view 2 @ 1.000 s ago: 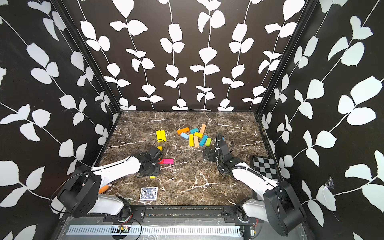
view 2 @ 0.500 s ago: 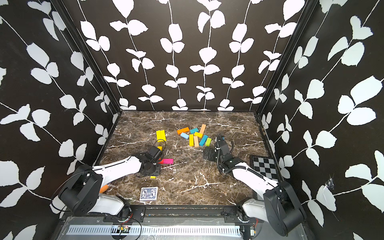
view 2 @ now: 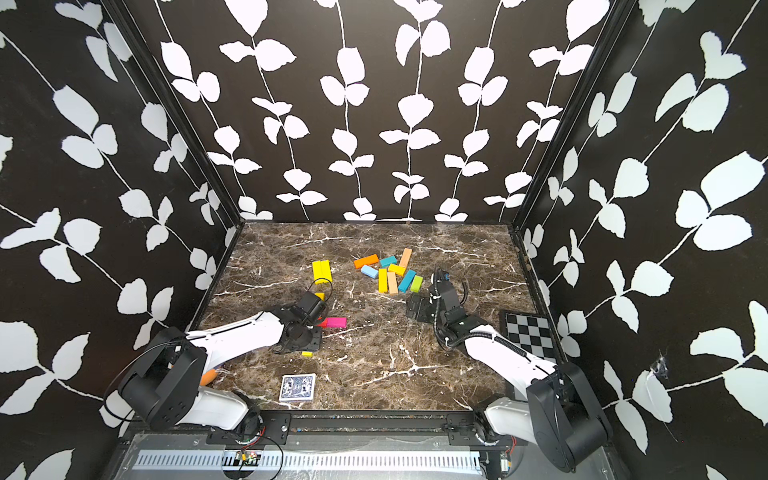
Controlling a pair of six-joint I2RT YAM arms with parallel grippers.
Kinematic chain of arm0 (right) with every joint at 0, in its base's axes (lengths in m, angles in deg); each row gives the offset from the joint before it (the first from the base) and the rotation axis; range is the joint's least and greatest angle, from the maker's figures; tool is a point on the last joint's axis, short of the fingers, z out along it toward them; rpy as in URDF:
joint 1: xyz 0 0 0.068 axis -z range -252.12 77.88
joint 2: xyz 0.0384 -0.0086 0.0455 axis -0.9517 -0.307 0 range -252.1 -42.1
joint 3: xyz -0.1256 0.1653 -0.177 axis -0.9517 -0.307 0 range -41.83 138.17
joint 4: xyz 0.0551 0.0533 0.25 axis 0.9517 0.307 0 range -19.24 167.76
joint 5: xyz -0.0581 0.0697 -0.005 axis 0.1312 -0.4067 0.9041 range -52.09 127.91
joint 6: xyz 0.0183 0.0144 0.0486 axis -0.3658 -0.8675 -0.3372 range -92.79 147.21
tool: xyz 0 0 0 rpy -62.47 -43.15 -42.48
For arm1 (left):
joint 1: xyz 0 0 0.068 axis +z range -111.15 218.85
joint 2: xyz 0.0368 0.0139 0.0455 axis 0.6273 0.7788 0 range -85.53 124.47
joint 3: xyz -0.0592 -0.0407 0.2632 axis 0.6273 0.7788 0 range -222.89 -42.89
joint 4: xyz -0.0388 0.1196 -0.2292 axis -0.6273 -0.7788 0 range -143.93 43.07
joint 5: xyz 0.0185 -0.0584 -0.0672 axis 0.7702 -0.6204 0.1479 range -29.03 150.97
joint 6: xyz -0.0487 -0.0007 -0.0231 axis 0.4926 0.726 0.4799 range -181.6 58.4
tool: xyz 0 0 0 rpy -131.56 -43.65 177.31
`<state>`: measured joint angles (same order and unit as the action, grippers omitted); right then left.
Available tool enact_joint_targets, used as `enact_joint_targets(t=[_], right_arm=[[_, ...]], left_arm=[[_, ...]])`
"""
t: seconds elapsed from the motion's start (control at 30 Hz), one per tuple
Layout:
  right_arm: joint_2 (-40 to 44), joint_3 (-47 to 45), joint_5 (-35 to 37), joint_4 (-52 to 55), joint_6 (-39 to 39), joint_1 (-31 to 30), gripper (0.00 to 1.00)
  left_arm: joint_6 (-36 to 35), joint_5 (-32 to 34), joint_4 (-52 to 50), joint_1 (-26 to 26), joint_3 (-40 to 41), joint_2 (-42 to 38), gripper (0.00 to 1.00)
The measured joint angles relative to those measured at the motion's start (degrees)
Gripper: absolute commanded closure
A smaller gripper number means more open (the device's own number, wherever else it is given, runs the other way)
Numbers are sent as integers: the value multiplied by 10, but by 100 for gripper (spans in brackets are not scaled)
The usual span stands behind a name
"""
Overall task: Assemble the letter h with building blocks
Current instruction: Assemble the building block at the center of the board.
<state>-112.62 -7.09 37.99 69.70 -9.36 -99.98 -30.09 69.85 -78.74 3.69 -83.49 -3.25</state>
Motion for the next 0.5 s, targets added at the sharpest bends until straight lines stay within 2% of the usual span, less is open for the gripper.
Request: enact_joint_targets(t=[0.33, 0.5], right_arm=[[0, 0, -4, 0, -1, 2, 0], [0, 0, -4, 0, -2, 2, 0]], left_arm=[[0, 1, 0, 8, 0, 0, 65], [-3, 1, 1, 8, -1, 2, 62]])
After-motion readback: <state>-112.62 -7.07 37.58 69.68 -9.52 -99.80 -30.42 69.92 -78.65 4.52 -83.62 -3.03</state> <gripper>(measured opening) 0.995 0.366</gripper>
